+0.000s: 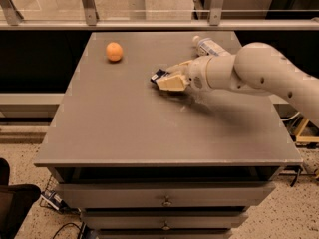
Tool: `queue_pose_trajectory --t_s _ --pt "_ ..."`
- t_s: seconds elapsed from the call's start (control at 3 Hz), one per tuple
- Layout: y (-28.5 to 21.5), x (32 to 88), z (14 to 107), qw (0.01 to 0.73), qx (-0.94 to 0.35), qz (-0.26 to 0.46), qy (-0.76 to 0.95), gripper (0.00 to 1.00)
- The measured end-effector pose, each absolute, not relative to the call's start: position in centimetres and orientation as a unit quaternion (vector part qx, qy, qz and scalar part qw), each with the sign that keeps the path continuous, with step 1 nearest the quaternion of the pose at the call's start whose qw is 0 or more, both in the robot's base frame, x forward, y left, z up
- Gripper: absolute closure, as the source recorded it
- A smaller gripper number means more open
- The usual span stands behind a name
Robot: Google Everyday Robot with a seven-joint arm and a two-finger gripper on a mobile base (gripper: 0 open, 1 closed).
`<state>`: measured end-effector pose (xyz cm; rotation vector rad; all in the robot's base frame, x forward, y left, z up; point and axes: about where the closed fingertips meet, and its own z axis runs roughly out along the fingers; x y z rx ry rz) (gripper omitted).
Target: Pick rxbar blueberry
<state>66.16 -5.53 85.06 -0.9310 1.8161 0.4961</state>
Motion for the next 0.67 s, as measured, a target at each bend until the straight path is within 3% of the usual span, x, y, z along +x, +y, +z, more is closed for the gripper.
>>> queue_pose_trajectory --t_s 0.67 --pt "-7.8 65.9 95.3 0.511 -0.44 0.166 0.719 1.0"
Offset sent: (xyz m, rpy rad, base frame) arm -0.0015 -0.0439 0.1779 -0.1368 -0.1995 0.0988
